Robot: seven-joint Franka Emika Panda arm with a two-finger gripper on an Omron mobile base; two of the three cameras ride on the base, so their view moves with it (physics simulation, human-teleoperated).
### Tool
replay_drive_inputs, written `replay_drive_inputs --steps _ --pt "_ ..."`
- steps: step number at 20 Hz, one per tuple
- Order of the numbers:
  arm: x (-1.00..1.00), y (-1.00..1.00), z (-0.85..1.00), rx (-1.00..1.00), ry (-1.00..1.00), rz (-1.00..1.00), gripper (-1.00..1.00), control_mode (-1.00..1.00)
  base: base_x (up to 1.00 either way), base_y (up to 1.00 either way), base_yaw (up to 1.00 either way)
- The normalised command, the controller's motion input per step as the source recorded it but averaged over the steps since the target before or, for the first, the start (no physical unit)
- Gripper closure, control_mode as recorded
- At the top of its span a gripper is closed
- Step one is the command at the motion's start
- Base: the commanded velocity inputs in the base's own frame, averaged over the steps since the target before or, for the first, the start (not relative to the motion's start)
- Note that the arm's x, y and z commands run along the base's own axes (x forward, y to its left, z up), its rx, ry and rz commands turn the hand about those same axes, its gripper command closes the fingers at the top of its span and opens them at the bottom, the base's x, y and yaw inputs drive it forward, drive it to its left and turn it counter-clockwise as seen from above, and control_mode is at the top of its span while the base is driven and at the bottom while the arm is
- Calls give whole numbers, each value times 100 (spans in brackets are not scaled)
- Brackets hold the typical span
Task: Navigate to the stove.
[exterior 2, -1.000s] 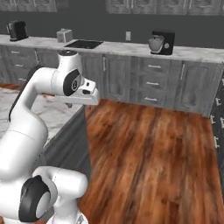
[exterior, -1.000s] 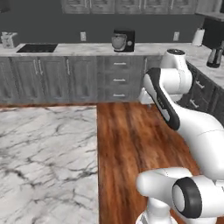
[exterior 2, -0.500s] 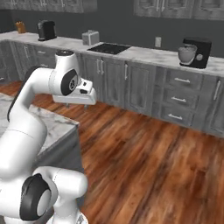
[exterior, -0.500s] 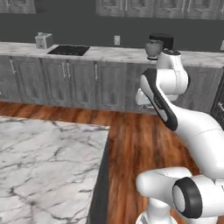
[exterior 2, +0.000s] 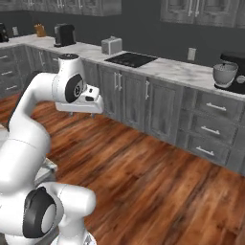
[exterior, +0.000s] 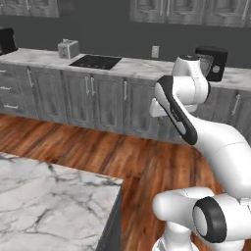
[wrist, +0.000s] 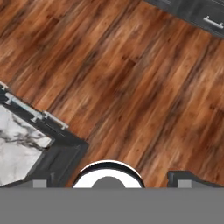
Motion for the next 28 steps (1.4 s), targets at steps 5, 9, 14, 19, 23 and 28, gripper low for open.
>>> replay_drive_inputs --steps 5,9,14,19,23,28 --pt "0 0 0 0 0 0 -100 100 100 -78 5" --pt "0 0 0 0 0 0 -100 100 100 -59 0" --pt "0 0 0 0 0 0 -100 100 100 -27 0" --pt "0 0 0 0 0 0 -100 100 100 -1 0" --pt "0 0 0 0 0 0 -100 100 100 42 -4" --pt "0 0 0 0 0 0 -100 100 100 81 -19"
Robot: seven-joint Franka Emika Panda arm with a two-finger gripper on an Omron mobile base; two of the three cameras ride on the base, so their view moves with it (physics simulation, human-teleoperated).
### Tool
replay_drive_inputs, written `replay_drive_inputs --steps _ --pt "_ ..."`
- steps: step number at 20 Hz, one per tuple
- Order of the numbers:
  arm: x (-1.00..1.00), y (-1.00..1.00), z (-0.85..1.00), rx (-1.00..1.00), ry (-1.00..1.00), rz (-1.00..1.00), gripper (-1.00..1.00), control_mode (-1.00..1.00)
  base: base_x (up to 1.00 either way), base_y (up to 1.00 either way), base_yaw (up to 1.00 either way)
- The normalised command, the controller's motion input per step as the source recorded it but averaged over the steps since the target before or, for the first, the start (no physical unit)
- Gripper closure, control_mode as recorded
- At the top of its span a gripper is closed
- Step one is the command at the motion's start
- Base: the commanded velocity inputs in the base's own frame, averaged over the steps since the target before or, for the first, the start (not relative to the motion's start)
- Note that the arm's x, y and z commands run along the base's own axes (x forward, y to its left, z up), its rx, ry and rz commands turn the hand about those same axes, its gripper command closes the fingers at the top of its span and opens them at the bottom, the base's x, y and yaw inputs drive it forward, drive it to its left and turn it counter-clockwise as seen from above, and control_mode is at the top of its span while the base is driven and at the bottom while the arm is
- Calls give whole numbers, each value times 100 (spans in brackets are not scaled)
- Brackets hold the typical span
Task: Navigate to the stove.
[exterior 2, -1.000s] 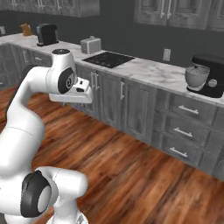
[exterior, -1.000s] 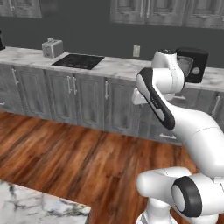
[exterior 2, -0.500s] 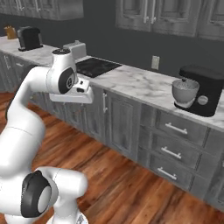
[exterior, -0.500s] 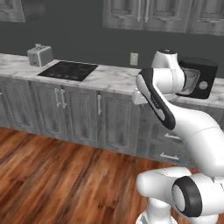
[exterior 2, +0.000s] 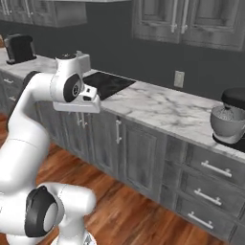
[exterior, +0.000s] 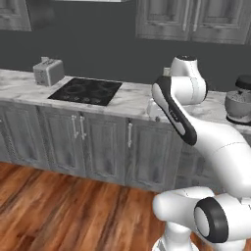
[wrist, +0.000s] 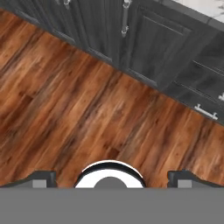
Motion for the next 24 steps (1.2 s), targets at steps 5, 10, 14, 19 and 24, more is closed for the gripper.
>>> replay_drive_inputs --steps 5,10,14,19,24 --pt "0 0 0 0 0 0 -100 100 100 100 -33" --pt "0 0 0 0 0 0 -100 100 100 100 -40" --pt "0 0 0 0 0 0 -100 100 100 100 -39" --pt "0 0 0 0 0 0 -100 100 100 100 -35" --pt "0 0 0 0 0 0 -100 100 90 95 -31"
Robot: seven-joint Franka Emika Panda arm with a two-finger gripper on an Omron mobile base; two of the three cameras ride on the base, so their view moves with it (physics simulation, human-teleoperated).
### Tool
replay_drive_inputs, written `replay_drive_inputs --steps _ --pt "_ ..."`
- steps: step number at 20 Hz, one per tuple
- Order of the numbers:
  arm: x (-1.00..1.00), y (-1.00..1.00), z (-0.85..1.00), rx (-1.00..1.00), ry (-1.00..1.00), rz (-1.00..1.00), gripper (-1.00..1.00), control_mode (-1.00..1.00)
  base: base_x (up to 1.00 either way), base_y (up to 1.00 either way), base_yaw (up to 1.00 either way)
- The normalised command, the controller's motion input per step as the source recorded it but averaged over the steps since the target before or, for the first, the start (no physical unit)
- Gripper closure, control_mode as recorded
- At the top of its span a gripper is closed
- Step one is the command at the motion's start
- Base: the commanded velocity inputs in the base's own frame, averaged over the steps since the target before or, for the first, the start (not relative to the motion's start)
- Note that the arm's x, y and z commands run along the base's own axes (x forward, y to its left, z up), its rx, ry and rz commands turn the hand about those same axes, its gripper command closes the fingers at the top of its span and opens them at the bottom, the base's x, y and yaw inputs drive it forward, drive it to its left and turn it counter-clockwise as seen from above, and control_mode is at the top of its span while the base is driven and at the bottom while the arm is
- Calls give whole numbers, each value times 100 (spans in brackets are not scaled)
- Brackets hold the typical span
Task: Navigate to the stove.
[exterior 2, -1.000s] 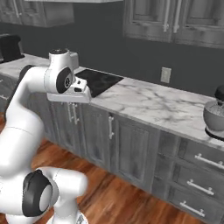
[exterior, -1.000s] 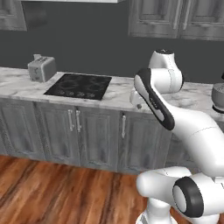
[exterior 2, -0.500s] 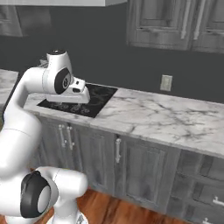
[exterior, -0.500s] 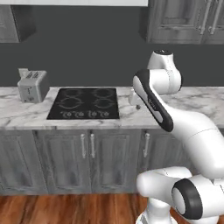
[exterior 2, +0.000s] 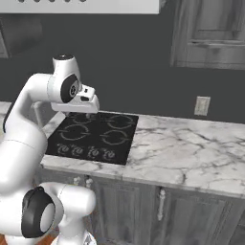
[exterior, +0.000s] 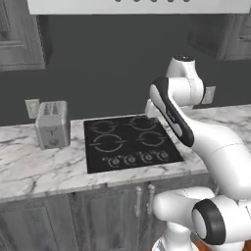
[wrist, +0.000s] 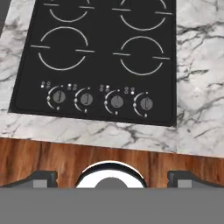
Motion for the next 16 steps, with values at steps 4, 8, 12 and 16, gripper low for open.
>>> replay_drive_inputs --steps 4,8,12,16 --pt "0 0 0 0 0 0 -100 100 59 86 -23" --pt "0 0 0 0 0 0 -100 100 55 32 -15" --pt "0 0 0 0 0 0 -100 100 62 0 -4" --pt "0 0 0 0 0 0 -100 100 34 0 0"
